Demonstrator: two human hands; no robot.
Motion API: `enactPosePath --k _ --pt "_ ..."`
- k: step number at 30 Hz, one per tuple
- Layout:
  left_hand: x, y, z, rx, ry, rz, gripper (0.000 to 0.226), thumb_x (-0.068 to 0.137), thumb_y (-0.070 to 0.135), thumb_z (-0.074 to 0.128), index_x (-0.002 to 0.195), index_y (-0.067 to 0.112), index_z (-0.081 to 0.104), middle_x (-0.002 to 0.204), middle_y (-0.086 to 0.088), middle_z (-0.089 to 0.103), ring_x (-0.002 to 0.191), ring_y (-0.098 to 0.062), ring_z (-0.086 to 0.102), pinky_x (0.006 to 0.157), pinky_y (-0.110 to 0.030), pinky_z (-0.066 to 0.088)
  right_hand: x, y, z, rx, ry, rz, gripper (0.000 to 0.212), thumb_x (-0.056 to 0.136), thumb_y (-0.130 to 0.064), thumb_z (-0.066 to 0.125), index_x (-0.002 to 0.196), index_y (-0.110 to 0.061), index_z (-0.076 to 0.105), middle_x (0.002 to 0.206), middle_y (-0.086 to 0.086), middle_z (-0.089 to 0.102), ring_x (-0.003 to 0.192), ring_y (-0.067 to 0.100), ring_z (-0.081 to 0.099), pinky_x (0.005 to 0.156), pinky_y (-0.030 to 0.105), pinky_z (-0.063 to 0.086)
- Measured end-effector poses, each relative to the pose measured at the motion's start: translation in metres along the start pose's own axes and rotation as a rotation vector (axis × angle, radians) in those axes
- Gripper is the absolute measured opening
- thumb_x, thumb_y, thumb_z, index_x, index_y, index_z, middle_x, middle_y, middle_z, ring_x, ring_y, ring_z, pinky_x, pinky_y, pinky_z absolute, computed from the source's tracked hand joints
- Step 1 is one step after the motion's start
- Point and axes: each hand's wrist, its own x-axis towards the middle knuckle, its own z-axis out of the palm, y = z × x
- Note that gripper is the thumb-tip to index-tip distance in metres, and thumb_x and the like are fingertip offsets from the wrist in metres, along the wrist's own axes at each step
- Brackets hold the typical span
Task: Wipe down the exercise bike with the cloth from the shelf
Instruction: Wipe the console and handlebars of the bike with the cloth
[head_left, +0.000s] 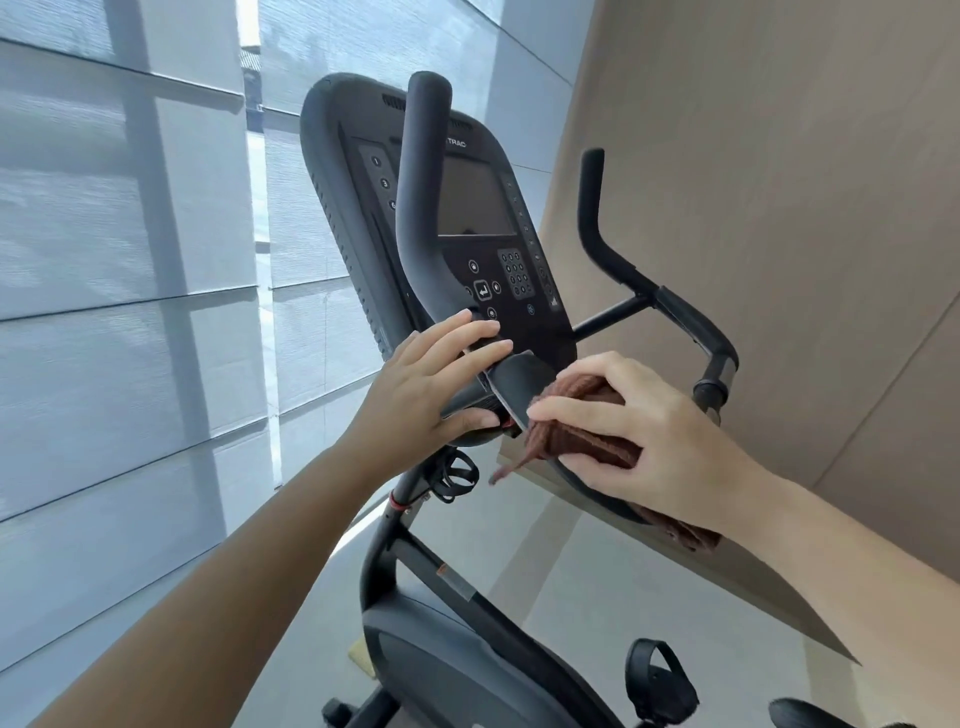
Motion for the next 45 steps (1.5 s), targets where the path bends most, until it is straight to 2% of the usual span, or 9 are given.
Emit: enactPosePath --k 7,10,13,21,27,31,36,40,45 --pt "0.003 -0.005 -0.007 0.053 -0.021 0.046 0.056 0.087 0.050 0.046 0.128 0.012 0.051 0.134 -0.007 0.051 0.127 -0.027 0.041 0.098 -0.049 0.040 0.028 0.000 -0.002 0.021 0.089 -0.039 0.049 0.081 -0.016 0.067 0.128 -0.015 0.053 0.113 0.011 0.057 0.105 0.024 0.056 0.096 0.034 0.044" --pt "0.005 -0.009 -0.011 0.078 -0.017 0.054 0.058 0.087 0.052 0.042 0.127 0.012 0.052 0.133 -0.007 0.052 0.124 -0.026 0.046 0.094 -0.046 0.042 0.037 0.000 0.006 -0.002 -0.011 0.031 0.059 0.083 -0.023 0.066 0.136 -0.024 0.041 0.131 0.008 0.051 0.119 0.026 0.049 0.104 0.036 0.038" --pt "0.004 -0.009 -0.011 0.086 -0.025 0.033 0.059 0.085 0.052 0.043 0.129 0.014 0.051 0.135 -0.004 0.050 0.125 -0.023 0.044 0.095 -0.045 0.040 0.027 0.004 0.003 0.050 -0.110 0.087 0.049 0.085 -0.031 0.063 0.131 -0.034 0.047 0.141 0.002 0.042 0.126 0.020 0.041 0.106 0.034 0.034" --pt "0.003 -0.005 -0.009 0.063 0.004 0.001 0.054 0.086 0.048 0.045 0.128 0.014 0.052 0.134 -0.003 0.051 0.126 -0.021 0.042 0.102 -0.038 0.034 -0.018 0.007 -0.011 0.047 -0.078 0.029 0.042 0.079 -0.026 0.063 0.121 -0.024 0.059 0.112 0.003 0.054 0.107 0.015 0.053 0.096 0.027 0.041" --pt "0.004 -0.004 -0.005 0.020 0.027 -0.021 0.052 0.087 0.045 0.048 0.125 0.011 0.053 0.132 -0.005 0.052 0.125 -0.022 0.041 0.102 -0.039 0.034 0.030 0.015 -0.008 0.197 0.063 0.209 0.047 0.078 -0.020 0.070 0.121 -0.032 0.058 0.113 -0.003 0.060 0.105 0.005 0.055 0.097 0.020 0.039" --pt "0.003 -0.001 0.000 -0.013 0.057 -0.055 0.051 0.087 0.044 0.049 0.125 0.010 0.053 0.132 -0.005 0.052 0.126 -0.021 0.040 0.103 -0.040 0.035 0.040 0.025 0.003 0.449 -0.130 0.345 0.046 0.083 -0.030 0.065 0.123 -0.045 0.051 0.117 -0.021 0.059 0.109 -0.010 0.050 0.093 0.006 0.036" --pt "0.002 0.002 0.000 0.016 0.049 -0.072 0.050 0.087 0.043 0.050 0.125 0.010 0.052 0.132 -0.005 0.051 0.126 -0.023 0.041 0.100 -0.045 0.038 0.022 0.032 0.001 0.415 -0.100 0.269 0.048 0.082 -0.025 0.065 0.118 -0.053 0.050 0.115 -0.006 0.057 0.111 0.005 0.052 0.098 0.024 0.036" --pt "0.004 0.004 -0.006 0.018 0.019 -0.097 0.055 0.092 0.051 0.036 0.124 0.011 0.053 0.133 -0.003 0.051 0.127 -0.020 0.040 0.103 -0.041 0.034 -0.006 0.044 -0.004 0.383 -0.109 0.213 0.048 0.080 -0.022 0.068 0.120 -0.045 0.054 0.115 -0.010 0.053 0.112 0.006 0.050 0.096 0.019 0.038" --pt "0.003 0.016 -0.001 0.011 0.041 -0.184 0.048 0.089 0.041 0.043 0.124 0.009 0.052 0.134 -0.004 0.050 0.128 -0.020 0.038 0.106 -0.036 0.031 -0.032 0.061 -0.008 0.360 -0.061 0.152 0.043 0.076 -0.023 0.068 0.117 -0.035 0.060 0.110 -0.012 0.056 0.106 0.003 0.054 0.091 0.011 0.038"
